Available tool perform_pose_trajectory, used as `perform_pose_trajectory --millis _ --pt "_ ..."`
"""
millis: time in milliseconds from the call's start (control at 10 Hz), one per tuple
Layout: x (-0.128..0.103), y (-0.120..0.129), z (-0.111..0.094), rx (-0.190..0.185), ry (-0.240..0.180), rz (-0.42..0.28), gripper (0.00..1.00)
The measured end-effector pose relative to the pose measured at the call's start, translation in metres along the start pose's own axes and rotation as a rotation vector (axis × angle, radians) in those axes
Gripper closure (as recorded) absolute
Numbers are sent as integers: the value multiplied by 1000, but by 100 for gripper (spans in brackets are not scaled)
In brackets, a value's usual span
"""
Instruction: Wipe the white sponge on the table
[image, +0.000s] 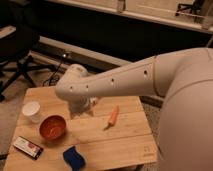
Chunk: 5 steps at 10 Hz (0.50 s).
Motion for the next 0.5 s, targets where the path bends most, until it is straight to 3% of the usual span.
perform_pose_trajectory --millis 200,300,500 --pt "44 16 15 -13 -42 -83 35" --pt "70 22 28 -23 -41 -117 35" --pt "93 18 41 -15 -22 -124 35"
